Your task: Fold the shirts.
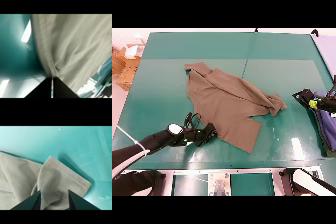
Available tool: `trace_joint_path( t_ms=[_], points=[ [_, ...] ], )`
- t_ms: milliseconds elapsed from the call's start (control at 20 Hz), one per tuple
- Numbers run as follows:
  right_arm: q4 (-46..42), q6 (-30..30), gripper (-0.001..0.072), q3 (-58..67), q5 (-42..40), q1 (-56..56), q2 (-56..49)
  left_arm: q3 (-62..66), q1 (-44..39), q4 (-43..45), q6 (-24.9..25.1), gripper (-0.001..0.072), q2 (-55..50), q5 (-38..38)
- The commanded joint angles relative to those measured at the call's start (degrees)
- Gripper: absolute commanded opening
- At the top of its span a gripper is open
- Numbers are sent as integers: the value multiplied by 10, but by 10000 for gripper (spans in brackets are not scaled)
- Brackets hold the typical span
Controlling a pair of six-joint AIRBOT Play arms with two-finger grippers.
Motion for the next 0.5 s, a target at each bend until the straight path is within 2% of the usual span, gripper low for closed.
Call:
trace_joint_path(
  t_ms=[0,100,200,300,450],
  points=[
    [2,-2,390,0,1,0,0,15,39,25,20,23,-18,-54],
    [2,-2,394,0,1,0,0,16,105,64,21,22,-13,-122],
    [-2,-3,451,0,2,0,0,17,193,133,16,22,23,-177],
    [-11,-1,451,0,18,-7,0,20,296,206,-11,22,77,-232],
    [-10,7,451,-2,60,-13,0,21,446,307,-16,22,122,-312]
  ],
)
